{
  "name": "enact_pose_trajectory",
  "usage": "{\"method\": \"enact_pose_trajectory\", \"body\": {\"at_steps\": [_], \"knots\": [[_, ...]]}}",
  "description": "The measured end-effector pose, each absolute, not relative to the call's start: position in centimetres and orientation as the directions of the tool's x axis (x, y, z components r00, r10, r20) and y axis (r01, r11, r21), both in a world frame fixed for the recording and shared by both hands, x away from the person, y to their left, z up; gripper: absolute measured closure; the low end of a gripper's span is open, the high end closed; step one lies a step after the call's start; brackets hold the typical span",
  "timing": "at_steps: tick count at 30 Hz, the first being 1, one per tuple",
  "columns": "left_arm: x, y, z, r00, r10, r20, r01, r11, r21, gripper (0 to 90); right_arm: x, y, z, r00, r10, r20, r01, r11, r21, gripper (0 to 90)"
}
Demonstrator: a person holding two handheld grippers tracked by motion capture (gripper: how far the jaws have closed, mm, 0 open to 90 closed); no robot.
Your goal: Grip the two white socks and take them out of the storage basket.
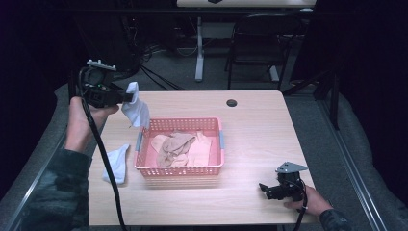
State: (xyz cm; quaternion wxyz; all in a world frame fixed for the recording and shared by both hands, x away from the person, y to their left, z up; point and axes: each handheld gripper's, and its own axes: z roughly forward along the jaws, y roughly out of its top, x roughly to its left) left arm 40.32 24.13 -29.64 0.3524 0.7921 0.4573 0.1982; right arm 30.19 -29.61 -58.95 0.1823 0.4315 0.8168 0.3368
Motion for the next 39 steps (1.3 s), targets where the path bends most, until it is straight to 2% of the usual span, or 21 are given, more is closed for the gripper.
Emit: {"method": "enact_pose_trajectory", "body": {"at_steps": [11,18,24,39], "knots": [[39.3,27.6,-28.5,0.434,0.901,0.010,0.588,-0.292,0.754,79.1,30.2,-29.6,-59.0,-0.561,0.828,-0.007,0.582,0.400,0.708,0.0],[39.1,29.4,-29.8,0.394,0.919,0.005,0.621,-0.270,0.735,79.1,30.2,-29.6,-58.9,-0.563,0.826,-0.012,0.580,0.405,0.707,0.0],[39.6,30.4,-32.5,0.365,0.931,-0.011,0.664,-0.252,0.704,79.1,30.2,-29.6,-58.9,-0.562,0.827,-0.011,0.582,0.406,0.705,0.0],[40.8,32.7,-41.0,0.317,0.940,-0.126,0.776,-0.181,0.604,79.0,30.2,-29.6,-58.9,-0.563,0.826,-0.009,0.581,0.403,0.707,0.0]]}}
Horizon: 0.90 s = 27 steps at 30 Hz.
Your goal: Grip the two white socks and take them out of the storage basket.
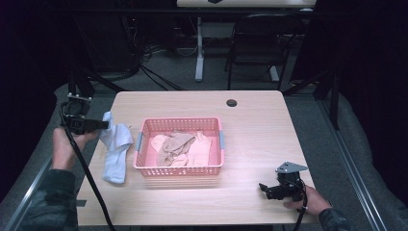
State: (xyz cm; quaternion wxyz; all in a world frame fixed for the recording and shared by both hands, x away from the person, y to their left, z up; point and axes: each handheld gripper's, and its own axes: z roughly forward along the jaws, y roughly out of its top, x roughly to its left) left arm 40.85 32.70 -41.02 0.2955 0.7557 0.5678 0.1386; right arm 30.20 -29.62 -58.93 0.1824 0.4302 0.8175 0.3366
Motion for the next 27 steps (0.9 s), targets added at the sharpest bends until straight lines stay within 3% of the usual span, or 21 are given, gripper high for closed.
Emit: {"method": "enact_pose_trajectory", "body": {"at_steps": [16,27], "knots": [[41.3,34.1,-48.6,0.262,0.944,-0.202,0.849,-0.126,0.513,78.5,30.2,-29.6,-59.0,-0.561,0.828,-0.006,0.582,0.399,0.709,0.0],[41.6,33.6,-53.4,0.249,0.949,-0.193,0.894,-0.149,0.423,75.7,30.2,-29.6,-59.0,-0.562,0.827,-0.005,0.582,0.400,0.709,0.0]]}}
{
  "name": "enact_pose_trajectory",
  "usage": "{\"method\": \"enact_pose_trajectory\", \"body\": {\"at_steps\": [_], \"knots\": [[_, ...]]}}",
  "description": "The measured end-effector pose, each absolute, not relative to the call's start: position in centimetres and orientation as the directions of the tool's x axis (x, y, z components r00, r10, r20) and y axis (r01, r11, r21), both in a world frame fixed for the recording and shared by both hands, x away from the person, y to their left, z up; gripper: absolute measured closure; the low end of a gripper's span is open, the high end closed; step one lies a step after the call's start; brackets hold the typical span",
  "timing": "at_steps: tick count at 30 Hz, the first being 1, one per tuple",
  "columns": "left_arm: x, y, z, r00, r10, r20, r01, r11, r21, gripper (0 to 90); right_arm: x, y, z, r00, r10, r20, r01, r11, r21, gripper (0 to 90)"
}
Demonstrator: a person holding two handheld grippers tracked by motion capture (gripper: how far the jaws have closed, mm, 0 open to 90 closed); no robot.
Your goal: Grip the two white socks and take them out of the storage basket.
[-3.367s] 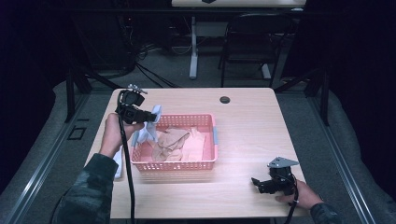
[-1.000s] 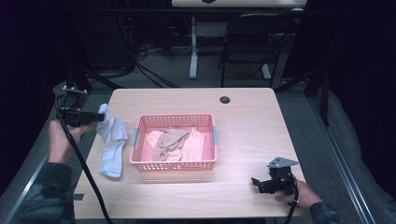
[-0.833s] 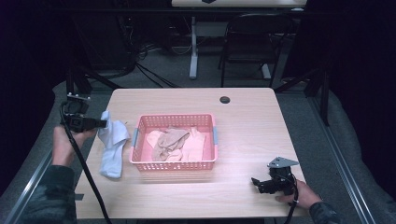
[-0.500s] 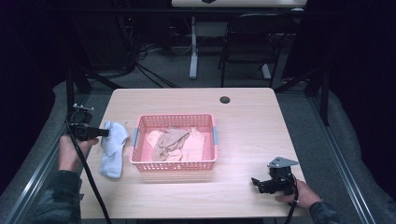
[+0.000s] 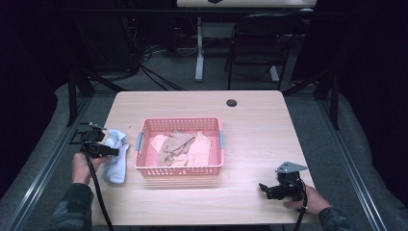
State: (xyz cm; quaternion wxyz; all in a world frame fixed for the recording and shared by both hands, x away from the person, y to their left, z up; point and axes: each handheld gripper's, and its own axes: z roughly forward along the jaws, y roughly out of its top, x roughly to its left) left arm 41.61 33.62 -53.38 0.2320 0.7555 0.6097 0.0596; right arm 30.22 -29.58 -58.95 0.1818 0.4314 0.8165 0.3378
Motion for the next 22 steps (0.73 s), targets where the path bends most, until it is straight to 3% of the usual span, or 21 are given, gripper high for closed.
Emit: {"method": "enact_pose_trajectory", "body": {"at_steps": [5,10,15,22], "knots": [[41.5,33.4,-54.0,0.243,0.951,-0.189,0.895,-0.145,0.423,66.1,30.2,-29.6,-58.9,-0.561,0.827,-0.006,0.582,0.400,0.708,0.0],[40.5,33.4,-52.7,0.236,0.961,-0.147,0.871,-0.142,0.471,40.9,30.2,-29.6,-58.9,-0.561,0.828,-0.005,0.582,0.399,0.708,0.0],[38.4,33.7,-51.3,0.226,0.968,-0.114,0.831,-0.130,0.541,21.9,30.2,-29.6,-58.9,-0.562,0.827,-0.005,0.582,0.400,0.708,0.0],[34.5,34.3,-51.0,0.191,0.979,-0.067,0.785,-0.112,0.610,14.4,30.2,-29.6,-58.9,-0.563,0.826,-0.005,0.581,0.400,0.709,0.0]]}}
